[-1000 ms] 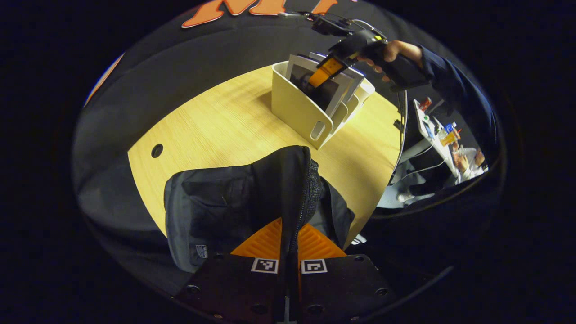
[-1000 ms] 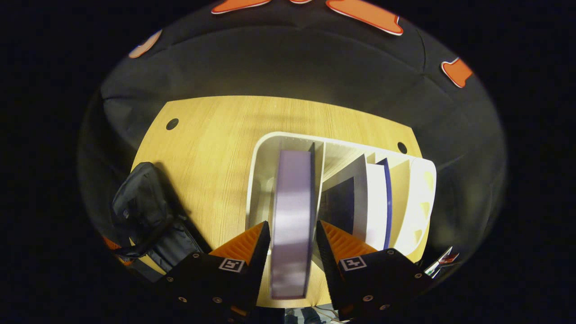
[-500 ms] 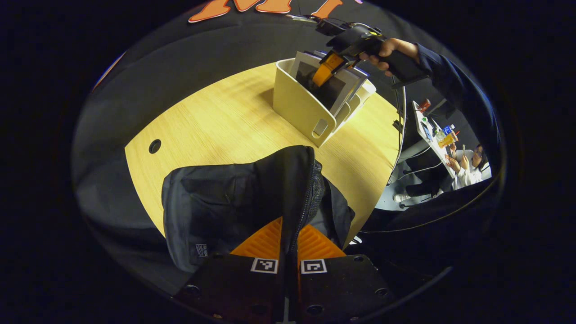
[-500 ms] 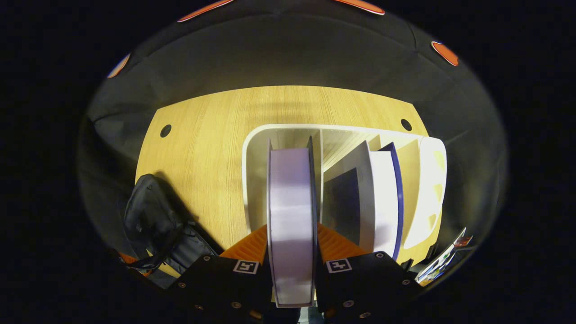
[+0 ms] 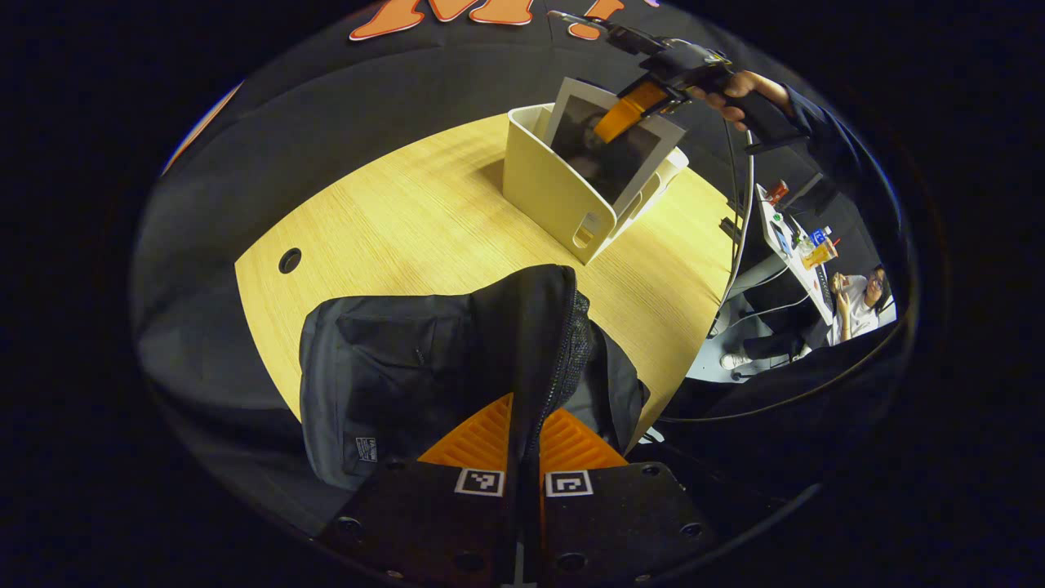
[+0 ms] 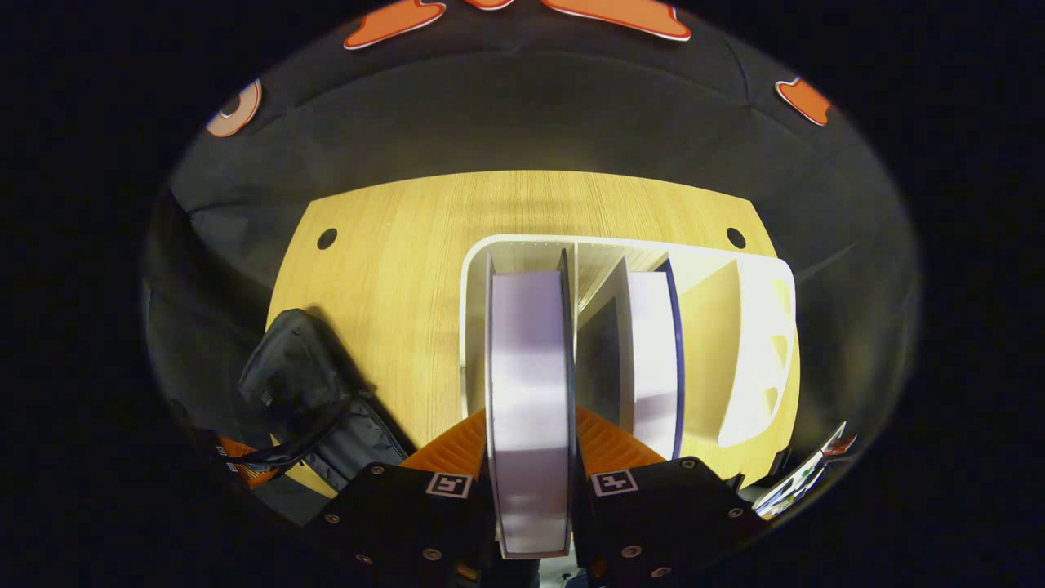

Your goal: Open the schoolbag, grab two books from the bookshelf and put them into the schoolbag.

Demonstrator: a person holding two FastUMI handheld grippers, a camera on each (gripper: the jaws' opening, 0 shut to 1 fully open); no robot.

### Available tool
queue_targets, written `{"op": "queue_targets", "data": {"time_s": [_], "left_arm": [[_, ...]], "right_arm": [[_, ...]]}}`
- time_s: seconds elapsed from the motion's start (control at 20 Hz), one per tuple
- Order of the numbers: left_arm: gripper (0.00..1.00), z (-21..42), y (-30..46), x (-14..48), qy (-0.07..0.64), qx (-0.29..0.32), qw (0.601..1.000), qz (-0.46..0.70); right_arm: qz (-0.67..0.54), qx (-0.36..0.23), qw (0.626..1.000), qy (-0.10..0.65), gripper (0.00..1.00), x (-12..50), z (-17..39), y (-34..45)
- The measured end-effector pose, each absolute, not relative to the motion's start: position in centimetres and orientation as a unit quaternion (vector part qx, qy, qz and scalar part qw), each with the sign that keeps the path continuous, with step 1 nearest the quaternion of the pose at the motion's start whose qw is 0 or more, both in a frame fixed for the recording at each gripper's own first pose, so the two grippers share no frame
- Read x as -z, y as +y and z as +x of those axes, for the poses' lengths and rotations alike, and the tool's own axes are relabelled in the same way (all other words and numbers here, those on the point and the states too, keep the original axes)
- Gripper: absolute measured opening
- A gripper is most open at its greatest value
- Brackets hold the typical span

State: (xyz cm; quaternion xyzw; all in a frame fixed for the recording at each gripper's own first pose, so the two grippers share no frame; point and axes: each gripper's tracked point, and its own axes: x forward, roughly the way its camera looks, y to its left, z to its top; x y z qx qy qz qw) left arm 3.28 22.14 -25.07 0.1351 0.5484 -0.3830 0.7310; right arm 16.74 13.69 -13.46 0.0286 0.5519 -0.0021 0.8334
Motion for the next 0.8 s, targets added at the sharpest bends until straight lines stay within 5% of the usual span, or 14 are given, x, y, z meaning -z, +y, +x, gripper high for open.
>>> {"op": "queue_targets", "data": {"time_s": [0.8], "left_arm": [[0.05, 3.0, 22.0, 25.1, 0.540, 0.402, 0.726, 0.140]], "right_arm": [[0.127, -0.030, 0.877, 0.463, 0.38, 7.0, 3.9, 13.3]]}}
